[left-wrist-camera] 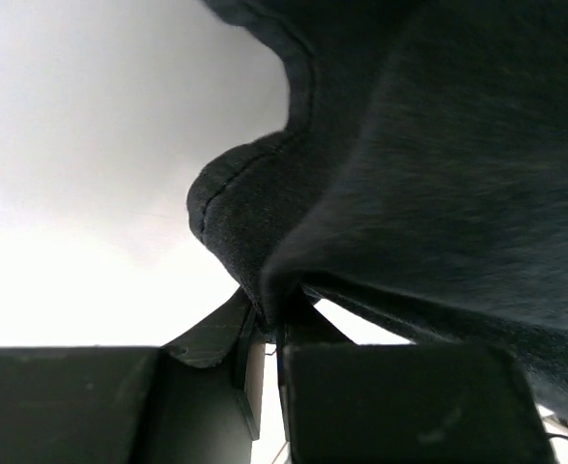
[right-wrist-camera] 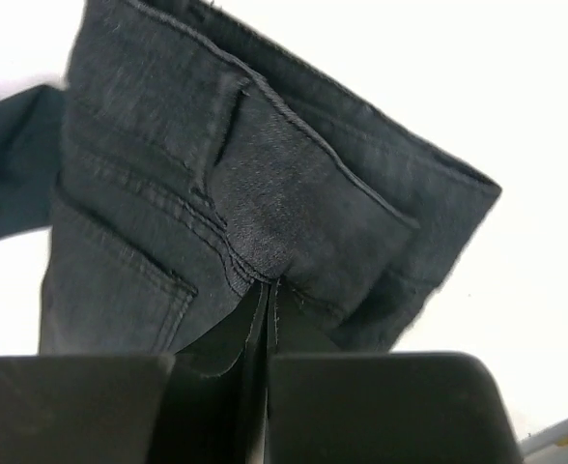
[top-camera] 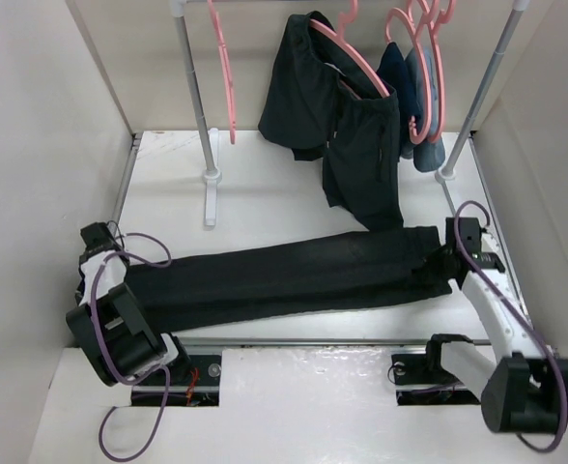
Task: Place the trousers on the hanger
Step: Fold the trousers at the center of the board.
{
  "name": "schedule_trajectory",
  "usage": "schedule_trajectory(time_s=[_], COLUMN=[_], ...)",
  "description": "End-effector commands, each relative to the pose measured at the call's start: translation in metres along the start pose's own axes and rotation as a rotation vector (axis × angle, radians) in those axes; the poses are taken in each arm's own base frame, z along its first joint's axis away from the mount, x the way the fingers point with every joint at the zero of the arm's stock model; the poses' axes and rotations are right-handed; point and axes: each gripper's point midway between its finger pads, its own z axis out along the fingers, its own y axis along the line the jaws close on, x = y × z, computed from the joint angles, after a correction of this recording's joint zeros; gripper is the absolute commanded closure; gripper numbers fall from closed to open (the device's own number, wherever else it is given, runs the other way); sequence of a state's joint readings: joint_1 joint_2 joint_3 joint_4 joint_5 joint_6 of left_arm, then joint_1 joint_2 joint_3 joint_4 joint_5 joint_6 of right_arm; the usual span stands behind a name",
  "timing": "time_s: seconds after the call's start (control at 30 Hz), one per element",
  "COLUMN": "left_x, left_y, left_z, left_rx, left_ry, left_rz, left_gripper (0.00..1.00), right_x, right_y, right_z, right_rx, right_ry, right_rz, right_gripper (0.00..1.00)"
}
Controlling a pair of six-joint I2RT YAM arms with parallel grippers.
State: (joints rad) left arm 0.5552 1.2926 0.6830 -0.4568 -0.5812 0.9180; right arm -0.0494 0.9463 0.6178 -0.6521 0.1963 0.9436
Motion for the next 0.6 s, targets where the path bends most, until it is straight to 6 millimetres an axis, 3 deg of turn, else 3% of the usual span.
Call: schedule_trajectory(time_s=[0.0,0.13,0.2,0.3,0.37,0.43,0.53,0.57], left_x=[-0.011,-0.02,-0.025,-0.037,-0.039,-0.033,-0.009,0.005], left_y=[0.036,0.058,0.066,0.086,0.095,0.094,0.063,0.036], left_z=[-0.01,-0.017,-0.023,-0.037,-0.046,-0.051,-0.032,-0.017], left_rx=[-0.043,-0.066,-0.072,-0.084,-0.098,-0.103,-0.087,-0.053], left_ry=[-0.037,-0.063,-0.086,-0.151,-0.179,-0.184,-0.068,-0.002], left_rz=[-0.083,-0.117,-0.139,-0.189,-0.206,-0.21,-0.128,-0.054], left_gripper=[1.0,1.0,1.0,1.0,1.0,1.0,1.0,1.0], right_x=[-0.043,-0.069,-0.092,-0.113,-0.116,-0.098,-0.053,-0.042], right_y=[0.032,0.064,0.09,0.108,0.097,0.07,0.018,0.006], right_z=[0.007,-0.002,-0.029,-0.072,-0.084,-0.084,-0.055,-0.047], right_rx=[-0.021,-0.09,-0.206,-0.328,-0.307,-0.267,-0.142,-0.111], right_ry=[-0.129,-0.18,-0.263,-0.368,-0.402,-0.366,-0.248,-0.217], right_rz=[-0.037,-0.126,-0.173,-0.218,-0.217,-0.158,-0.003,0.037], right_gripper=[1.0,1.0,1.0,1.0,1.0,1.0,1.0,1.0])
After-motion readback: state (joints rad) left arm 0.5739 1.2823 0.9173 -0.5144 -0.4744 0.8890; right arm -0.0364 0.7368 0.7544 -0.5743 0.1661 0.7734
